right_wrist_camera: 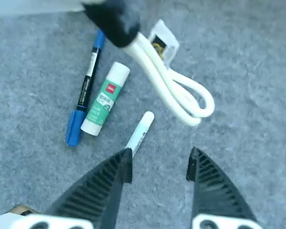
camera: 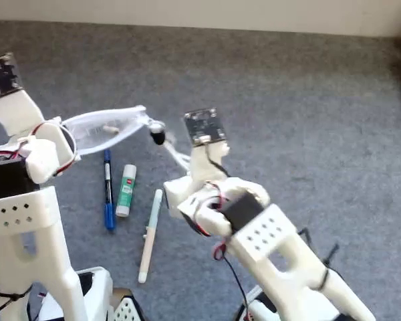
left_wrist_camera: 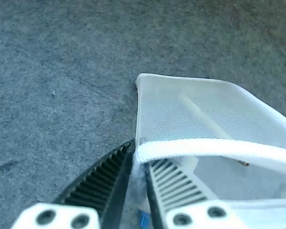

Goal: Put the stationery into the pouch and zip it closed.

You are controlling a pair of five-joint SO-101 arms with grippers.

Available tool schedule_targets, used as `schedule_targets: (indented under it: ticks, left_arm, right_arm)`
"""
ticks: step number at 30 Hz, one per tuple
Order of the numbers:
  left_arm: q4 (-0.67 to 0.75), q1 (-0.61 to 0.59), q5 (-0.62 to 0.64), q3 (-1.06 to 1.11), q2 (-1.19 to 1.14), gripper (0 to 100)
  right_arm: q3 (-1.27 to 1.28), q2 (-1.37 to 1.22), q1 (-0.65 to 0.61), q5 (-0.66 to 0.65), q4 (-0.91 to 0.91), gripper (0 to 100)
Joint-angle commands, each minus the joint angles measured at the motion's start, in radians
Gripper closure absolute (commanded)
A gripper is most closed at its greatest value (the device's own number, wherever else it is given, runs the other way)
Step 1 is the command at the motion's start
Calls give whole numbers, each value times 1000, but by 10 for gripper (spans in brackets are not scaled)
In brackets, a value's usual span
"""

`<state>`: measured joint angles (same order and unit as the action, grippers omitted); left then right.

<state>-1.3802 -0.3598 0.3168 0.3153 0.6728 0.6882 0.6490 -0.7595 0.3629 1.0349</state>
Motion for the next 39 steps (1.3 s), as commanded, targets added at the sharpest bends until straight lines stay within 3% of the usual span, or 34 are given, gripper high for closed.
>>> schedule_targets:
  ticks: [1,9,15,30,39]
  left_arm:
    - [43,-79,44,-13,42,993]
    - [117,-113,46,54,44,993]
    - [124,-111,46,67,44,993]
    - [118,-110,46,68,47,993]
    - [118,-108,44,70,48,993]
  right_arm:
    - [-73,-50,-42,66,-53,814]
    - [-70,-240,-105,198,-242,814]
    - [-94,-418,-110,226,-294,814]
    - [-237,-694,-111,218,-314,819]
    - [-248,-748,-108,110,-311,934]
